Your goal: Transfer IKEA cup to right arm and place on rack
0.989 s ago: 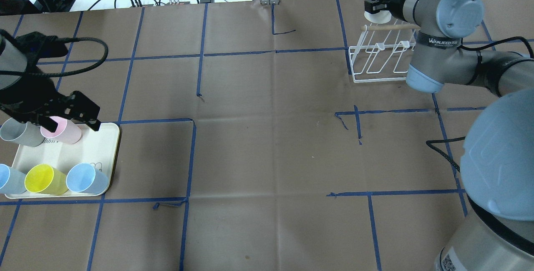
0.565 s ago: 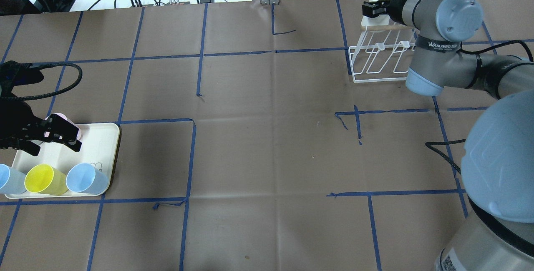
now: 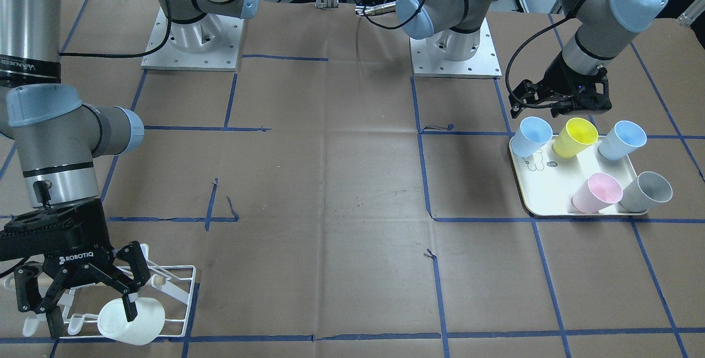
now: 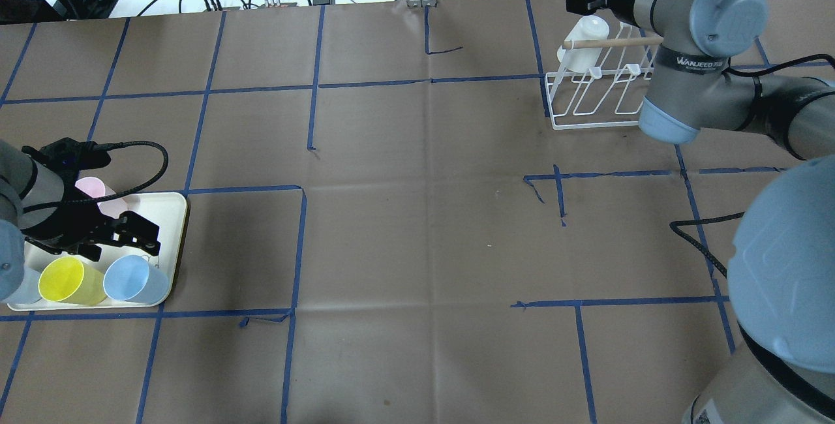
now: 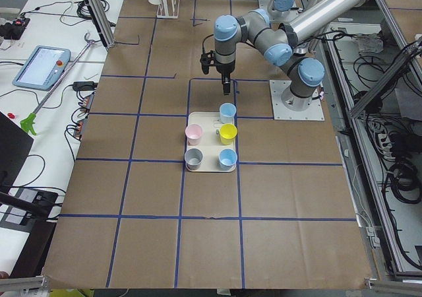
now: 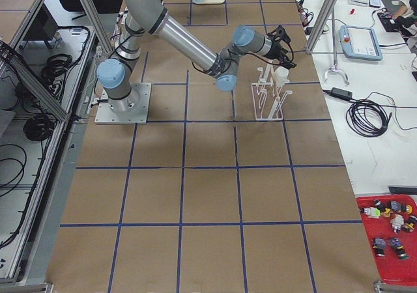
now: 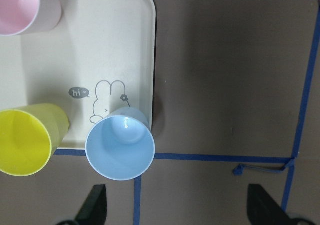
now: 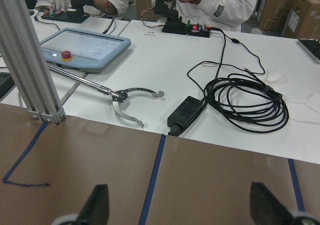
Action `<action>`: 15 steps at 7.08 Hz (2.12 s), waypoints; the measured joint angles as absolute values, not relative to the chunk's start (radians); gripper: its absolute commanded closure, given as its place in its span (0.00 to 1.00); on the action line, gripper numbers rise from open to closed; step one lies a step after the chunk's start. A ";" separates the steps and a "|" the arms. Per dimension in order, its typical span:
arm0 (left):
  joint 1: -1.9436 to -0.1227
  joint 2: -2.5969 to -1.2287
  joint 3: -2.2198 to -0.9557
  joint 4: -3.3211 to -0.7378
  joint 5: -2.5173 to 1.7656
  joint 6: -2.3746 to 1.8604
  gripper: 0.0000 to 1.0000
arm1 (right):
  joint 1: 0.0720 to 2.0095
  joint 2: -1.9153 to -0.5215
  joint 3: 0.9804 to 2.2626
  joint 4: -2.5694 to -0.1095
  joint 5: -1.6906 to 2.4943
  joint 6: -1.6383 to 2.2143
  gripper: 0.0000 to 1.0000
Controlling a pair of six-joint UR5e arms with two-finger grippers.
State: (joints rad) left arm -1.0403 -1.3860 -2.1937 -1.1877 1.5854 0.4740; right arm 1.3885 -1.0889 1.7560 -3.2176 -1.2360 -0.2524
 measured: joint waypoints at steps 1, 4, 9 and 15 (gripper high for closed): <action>-1.040 -1.414 -2.230 -1.123 1.596 0.473 0.01 | 1.390 -1.125 1.757 -3.218 -1.235 -0.246 0.00; -1.037 -1.490 -2.269 -1.048 1.632 0.471 0.08 | 1.427 -1.237 1.768 -3.214 -1.236 -0.013 0.00; -1.037 -1.502 -2.287 -1.050 1.672 0.473 1.00 | 1.604 -1.287 1.838 -3.224 -1.233 0.794 0.00; -1.040 -1.481 -2.221 -1.072 1.734 0.487 1.00 | 1.615 -1.336 2.039 -3.435 -1.196 1.376 0.00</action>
State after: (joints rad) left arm -1.0404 -1.4810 -2.2214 -1.0720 1.7335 0.4872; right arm 1.6148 -1.3363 2.0392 -3.4353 -1.1964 1.3755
